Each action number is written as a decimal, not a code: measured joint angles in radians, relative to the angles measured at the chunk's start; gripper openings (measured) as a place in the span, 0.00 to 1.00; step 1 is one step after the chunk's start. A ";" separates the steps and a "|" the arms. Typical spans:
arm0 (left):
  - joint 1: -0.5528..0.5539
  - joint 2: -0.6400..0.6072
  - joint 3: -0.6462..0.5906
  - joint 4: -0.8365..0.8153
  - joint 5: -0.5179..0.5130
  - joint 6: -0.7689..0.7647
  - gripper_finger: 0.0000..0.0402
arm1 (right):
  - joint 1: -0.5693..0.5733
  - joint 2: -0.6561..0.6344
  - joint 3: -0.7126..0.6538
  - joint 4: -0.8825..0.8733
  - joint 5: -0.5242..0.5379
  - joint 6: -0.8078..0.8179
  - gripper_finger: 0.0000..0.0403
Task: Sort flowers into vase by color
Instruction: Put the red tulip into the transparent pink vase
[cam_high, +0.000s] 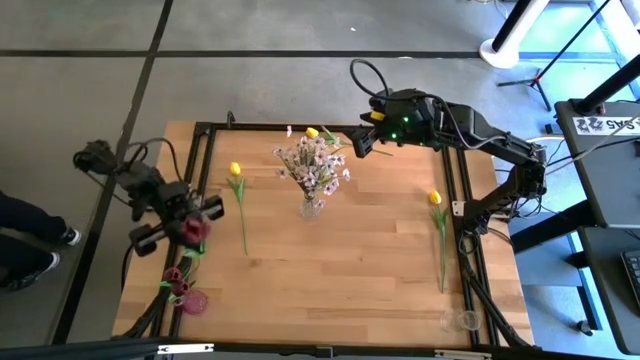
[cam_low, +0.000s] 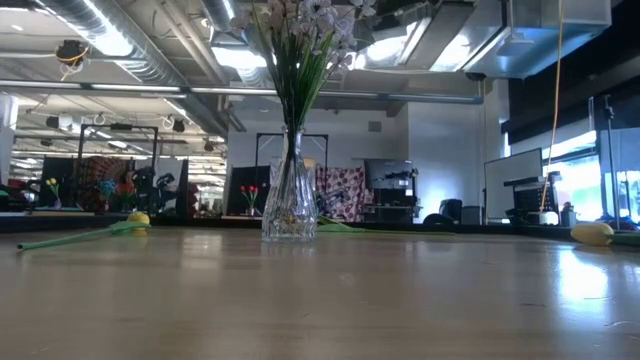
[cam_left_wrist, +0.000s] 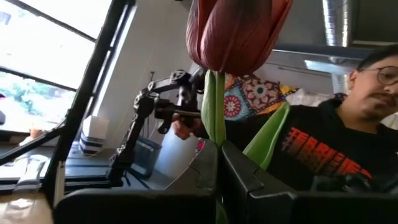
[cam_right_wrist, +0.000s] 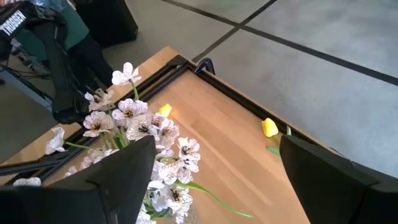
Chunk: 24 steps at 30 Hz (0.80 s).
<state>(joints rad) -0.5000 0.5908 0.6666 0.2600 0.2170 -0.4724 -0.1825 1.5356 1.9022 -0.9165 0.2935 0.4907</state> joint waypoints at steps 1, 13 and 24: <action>-0.033 0.001 0.000 0.001 -0.030 0.014 0.00 | 0.000 0.000 0.000 0.000 0.000 0.003 0.85; -0.346 0.065 0.000 0.001 -0.336 0.139 0.00 | 0.000 0.000 0.000 0.001 0.000 0.032 0.85; -0.413 0.021 0.000 0.039 -0.383 0.287 0.00 | 0.000 0.000 0.000 0.001 0.000 0.068 0.85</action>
<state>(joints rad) -0.9127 0.6121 0.6666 0.2987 -0.1663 -0.1853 -0.1825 1.5356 1.9022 -0.9154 0.2939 0.5586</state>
